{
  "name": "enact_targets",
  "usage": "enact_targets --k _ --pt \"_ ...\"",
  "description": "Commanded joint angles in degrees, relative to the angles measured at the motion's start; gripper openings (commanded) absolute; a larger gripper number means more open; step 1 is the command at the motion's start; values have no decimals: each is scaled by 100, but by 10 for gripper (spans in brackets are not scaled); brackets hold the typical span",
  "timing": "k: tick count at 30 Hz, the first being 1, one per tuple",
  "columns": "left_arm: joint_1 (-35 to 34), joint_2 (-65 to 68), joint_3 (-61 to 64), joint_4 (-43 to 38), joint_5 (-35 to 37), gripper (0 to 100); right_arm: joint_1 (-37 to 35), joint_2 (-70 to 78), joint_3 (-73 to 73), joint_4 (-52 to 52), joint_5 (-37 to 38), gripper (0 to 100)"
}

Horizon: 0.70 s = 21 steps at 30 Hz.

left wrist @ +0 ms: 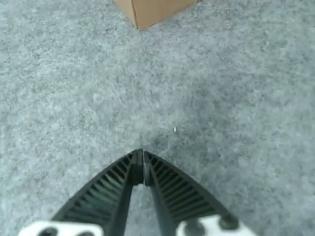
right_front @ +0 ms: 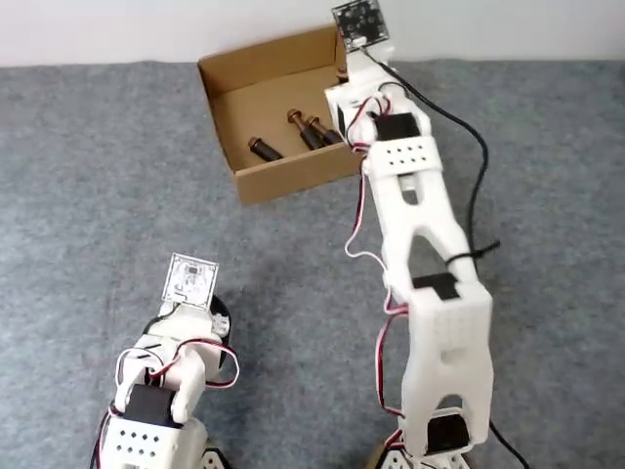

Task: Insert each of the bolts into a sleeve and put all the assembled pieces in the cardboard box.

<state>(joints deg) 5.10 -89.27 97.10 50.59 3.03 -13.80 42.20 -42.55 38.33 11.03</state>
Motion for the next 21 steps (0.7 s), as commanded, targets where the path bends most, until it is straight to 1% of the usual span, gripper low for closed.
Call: enact_targets --k 1,5,8,12,18,19,21 --pt "-26 -62 -31 35 -44 5 13 690 -1240 -207 308 9" --pt "-26 -62 -31 26 -44 5 31 1569 -2013 -163 343 9" --pt "-26 -62 -31 26 -44 5 31 2018 -2453 251 360 9" --pt "-26 -62 -31 26 -44 5 40 2466 -2857 664 360 9" --pt "-26 -62 -31 26 -44 5 84 2809 -3279 901 360 11" --pt "-26 -62 -31 26 -44 5 84 2826 -3323 971 360 23" --pt "-26 -62 -31 26 -44 5 84 2826 -3376 1165 360 81"
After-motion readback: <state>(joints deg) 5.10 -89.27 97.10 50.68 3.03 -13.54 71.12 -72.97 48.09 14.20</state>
